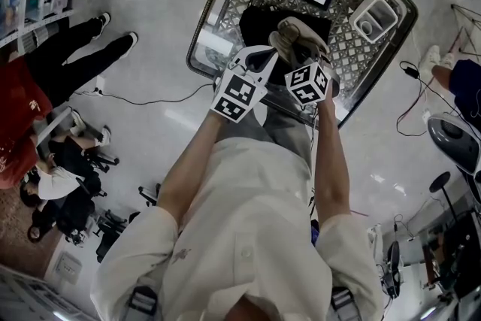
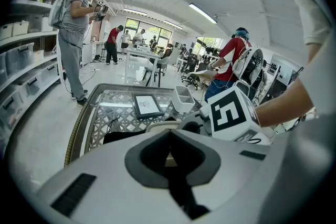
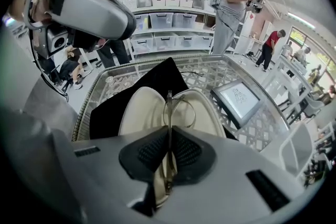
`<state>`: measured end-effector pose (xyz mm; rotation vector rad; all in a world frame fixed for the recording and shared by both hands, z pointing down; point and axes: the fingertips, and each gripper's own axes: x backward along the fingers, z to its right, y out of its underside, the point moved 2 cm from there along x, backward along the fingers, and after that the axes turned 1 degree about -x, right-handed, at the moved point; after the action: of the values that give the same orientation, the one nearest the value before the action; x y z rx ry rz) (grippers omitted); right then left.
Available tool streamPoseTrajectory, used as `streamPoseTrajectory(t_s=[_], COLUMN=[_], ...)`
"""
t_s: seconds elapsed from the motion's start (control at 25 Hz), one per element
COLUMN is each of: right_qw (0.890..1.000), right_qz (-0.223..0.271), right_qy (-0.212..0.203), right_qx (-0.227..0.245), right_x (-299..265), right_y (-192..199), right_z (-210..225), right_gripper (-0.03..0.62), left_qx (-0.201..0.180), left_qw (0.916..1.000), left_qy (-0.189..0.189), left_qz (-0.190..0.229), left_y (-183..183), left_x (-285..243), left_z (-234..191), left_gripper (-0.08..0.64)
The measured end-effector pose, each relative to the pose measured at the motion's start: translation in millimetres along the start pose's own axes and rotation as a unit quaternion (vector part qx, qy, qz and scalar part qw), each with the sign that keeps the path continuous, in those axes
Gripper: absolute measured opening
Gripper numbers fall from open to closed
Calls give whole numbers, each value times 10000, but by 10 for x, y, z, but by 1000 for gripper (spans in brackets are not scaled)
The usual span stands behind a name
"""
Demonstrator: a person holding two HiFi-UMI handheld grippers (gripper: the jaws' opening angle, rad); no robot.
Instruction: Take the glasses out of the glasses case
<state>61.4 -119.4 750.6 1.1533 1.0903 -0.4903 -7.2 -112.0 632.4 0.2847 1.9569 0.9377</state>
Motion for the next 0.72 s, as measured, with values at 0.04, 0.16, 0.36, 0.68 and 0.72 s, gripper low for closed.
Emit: streamPoseTrajectory(t_s=[0.04, 0.16, 0.36, 0.68, 0.72], right_qw=[10000, 10000, 9998, 9990, 9989], right_qz=[16, 60, 154, 313, 332], right_qy=[4, 31, 119, 312, 338], right_qx=[-2, 1, -26, -62, -68], right_x=[6, 21, 104, 262, 287], right_y=[-3, -7, -48, -124, -133], right_z=[1, 3, 10, 48, 48], right_gripper=[17, 17, 17, 17, 17], left_qx=[-5, -27, -77, -184, -200], left_qw=[10000, 10000, 10000, 9998, 9997], left_qy=[2, 8, 13, 64, 69], left_qz=[1, 9, 30, 72, 79], left_y=[3, 7, -24, -83, -92], left_x=[-5, -24, -7, 24, 35], left_z=[-2, -5, 3, 27, 32], left_gripper=[12, 12, 12, 12, 12])
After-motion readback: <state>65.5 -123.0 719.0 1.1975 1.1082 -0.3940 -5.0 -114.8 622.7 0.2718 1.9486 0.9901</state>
